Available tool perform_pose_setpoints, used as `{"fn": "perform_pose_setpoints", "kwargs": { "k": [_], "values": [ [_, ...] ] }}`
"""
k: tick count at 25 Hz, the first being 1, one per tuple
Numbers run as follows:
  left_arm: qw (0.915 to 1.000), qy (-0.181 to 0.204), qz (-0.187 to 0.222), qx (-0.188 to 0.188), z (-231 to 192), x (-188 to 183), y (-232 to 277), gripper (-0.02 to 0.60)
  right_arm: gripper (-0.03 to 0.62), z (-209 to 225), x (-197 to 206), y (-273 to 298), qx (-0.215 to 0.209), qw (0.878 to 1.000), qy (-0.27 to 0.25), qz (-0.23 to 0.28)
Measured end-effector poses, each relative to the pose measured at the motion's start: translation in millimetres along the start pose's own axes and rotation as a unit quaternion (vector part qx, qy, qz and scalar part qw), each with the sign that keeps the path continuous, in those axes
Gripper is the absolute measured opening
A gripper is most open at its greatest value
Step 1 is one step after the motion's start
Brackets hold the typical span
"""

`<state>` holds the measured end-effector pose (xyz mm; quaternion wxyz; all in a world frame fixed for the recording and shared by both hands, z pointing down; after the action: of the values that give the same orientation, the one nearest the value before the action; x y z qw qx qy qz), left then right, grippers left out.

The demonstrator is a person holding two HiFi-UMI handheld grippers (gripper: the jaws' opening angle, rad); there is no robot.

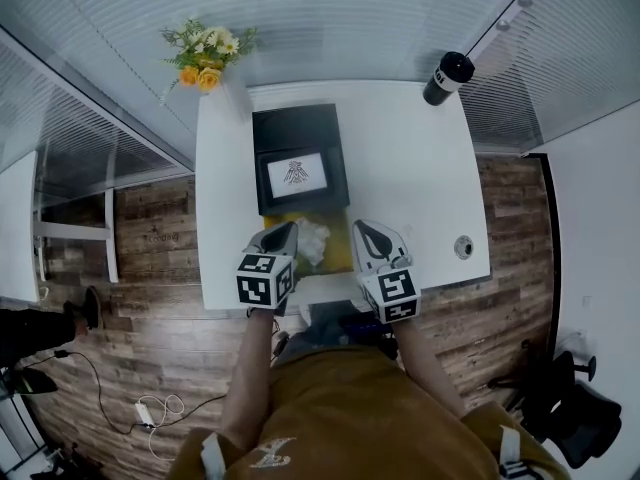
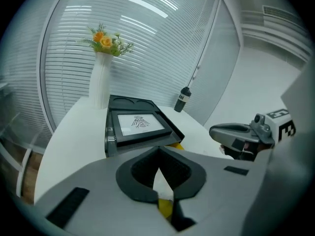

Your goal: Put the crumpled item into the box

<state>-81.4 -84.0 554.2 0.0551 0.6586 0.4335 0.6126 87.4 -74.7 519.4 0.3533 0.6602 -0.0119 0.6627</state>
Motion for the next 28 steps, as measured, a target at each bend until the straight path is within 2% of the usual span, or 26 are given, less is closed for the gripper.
{"fn": "perform_pose_setpoints", "kwargs": {
  "k": [4, 7, 11, 16, 24, 28],
  "values": [
    [0.9985, -0.009, 0.051, 0.018, 3.1, -11.0, -13.5, 0.025, 0.012, -10.7, -8.1, -1.0, -0.009, 1.0, -0.008, 0.008],
    [0.9964, -0.001, 0.083, 0.02, 5.4, -18.6, -24.6, 0.025, 0.012, -17.6, -12.5, -2.4, -0.014, 1.0, -0.015, 0.015],
    [0.9945, 0.005, 0.104, 0.005, 3.3, -24.2, -38.0, 0.025, 0.012, -22.1, -16.0, -7.7, -0.012, 0.999, -0.022, 0.026],
    [0.9908, -0.014, 0.133, -0.017, -3.1, -28.6, -57.3, 0.025, 0.012, -26.8, -25.9, -18.2, -0.009, 0.999, -0.01, 0.042],
    [0.9843, 0.011, 0.171, -0.044, 5.4, -42.9, -87.7, 0.025, 0.012, -33.4, -38.3, -34.9, -0.009, 0.997, -0.008, 0.075],
    [0.9828, -0.018, 0.179, -0.042, 8.3, -41.0, -101.4, 0.025, 0.012, -39.4, -44.7, -46.6, -0.015, 0.996, -0.012, 0.088]
  ]
}}
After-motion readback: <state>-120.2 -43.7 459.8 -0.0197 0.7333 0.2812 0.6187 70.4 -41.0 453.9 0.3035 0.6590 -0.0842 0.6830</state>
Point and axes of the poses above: the fingertips, and each gripper's own axes: y forward along the fingers, z to its right, x out of its underside, the point moved 5 cm from there along -y, backward along the fingers, and after that the axes turned 9 degrees about y, right-handed, at the moved point
